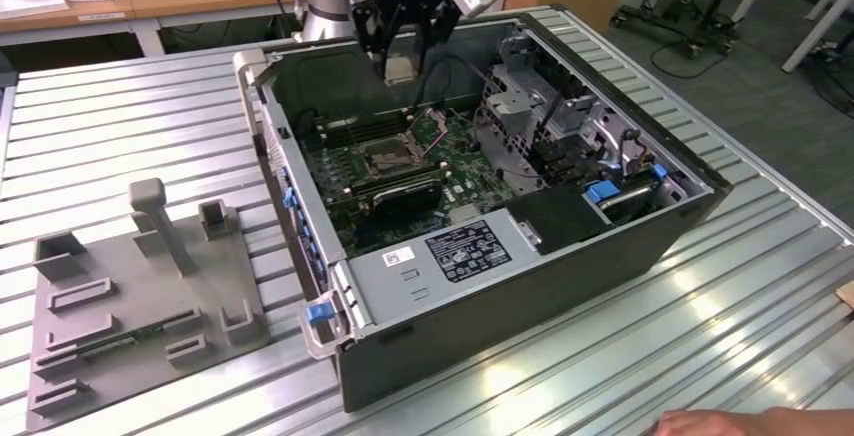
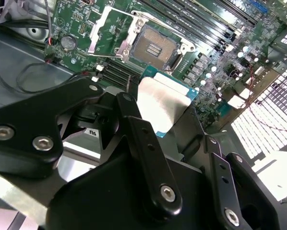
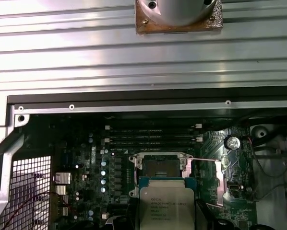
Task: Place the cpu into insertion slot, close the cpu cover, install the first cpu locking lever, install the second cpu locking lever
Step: 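Place the cpu into insertion slot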
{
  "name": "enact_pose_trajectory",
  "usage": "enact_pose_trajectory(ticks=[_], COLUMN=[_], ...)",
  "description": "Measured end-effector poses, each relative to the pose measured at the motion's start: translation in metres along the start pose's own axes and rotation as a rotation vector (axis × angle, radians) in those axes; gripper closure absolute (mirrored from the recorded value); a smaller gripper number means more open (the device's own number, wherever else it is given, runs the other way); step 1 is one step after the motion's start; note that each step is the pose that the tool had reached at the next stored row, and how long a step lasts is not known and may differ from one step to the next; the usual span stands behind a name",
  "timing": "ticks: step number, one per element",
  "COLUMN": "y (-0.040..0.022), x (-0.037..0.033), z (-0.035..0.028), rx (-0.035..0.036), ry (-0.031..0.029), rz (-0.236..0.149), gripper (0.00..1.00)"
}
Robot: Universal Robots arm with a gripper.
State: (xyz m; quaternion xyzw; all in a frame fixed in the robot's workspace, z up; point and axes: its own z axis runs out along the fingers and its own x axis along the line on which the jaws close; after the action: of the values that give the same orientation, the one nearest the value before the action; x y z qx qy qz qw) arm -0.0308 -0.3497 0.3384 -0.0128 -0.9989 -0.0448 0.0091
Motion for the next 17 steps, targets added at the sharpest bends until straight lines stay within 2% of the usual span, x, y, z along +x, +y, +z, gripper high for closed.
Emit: enact_pose_trajectory(ticks=[3, 12, 17], y=[-0.0002, -0.0003, -0.0008], x=[0.0001, 0.0010, 0.0009], z=[0.0029, 0.0035, 0.0087], rx=[0.0000, -0.0003, -0.0002], ry=[0.0000, -0.0003, -0.0003], rz=[0.000, 0.000, 0.000], gripper=[0.46, 0.46, 0.46])
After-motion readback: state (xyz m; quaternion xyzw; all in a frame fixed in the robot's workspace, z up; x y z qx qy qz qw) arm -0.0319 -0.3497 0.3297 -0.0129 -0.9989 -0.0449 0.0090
